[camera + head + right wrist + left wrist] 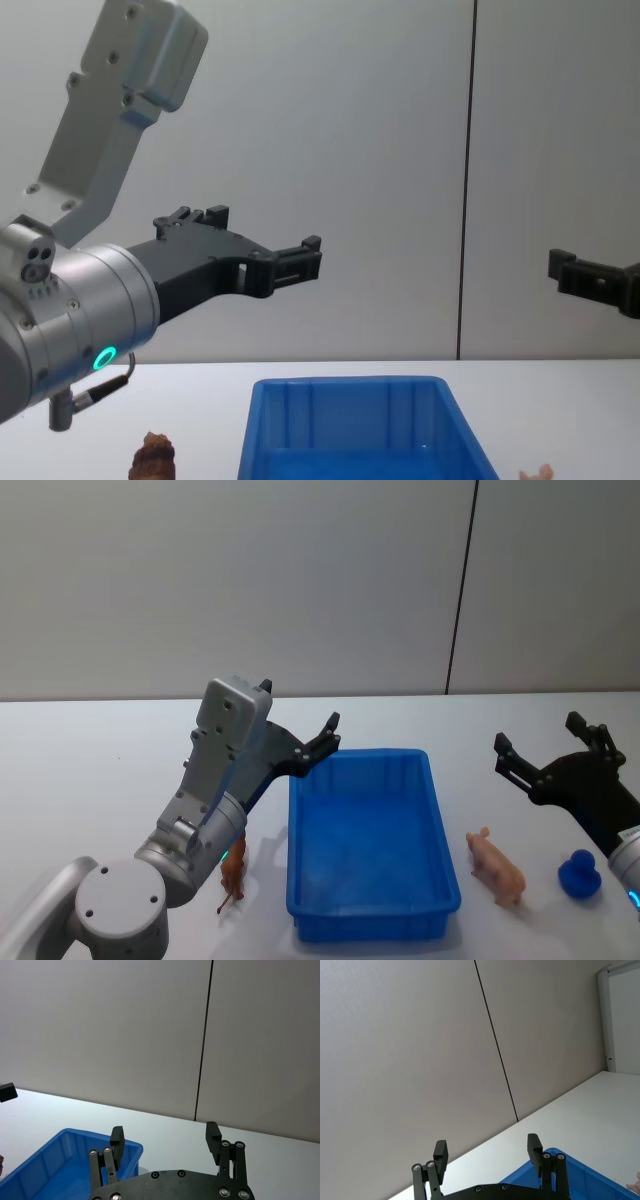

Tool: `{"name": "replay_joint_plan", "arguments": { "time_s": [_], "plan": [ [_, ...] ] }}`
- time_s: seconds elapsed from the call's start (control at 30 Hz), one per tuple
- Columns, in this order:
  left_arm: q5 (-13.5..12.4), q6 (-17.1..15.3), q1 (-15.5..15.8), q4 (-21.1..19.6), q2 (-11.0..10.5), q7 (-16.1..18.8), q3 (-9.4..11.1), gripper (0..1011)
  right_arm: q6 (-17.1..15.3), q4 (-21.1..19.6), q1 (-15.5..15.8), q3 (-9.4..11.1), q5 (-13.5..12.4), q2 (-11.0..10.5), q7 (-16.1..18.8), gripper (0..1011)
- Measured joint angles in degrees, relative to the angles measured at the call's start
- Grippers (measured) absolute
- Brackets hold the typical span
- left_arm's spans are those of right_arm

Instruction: Pick up the two dolls from the table and place them into the box.

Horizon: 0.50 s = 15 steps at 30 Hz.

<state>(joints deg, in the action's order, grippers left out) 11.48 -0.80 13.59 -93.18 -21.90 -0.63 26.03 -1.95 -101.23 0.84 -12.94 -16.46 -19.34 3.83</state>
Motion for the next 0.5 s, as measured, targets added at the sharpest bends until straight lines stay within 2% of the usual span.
{"name": "replay_joint_plan", "arguments": {
  "time_s": [0.5],
  "plan": [
    [0.0, 0.0, 0.0, 0.0, 0.0, 0.0, 0.0, 1004, 0.0, 0.0, 0.0, 0.0, 0.0, 0.0, 0.0, 1001]
  ]
}}
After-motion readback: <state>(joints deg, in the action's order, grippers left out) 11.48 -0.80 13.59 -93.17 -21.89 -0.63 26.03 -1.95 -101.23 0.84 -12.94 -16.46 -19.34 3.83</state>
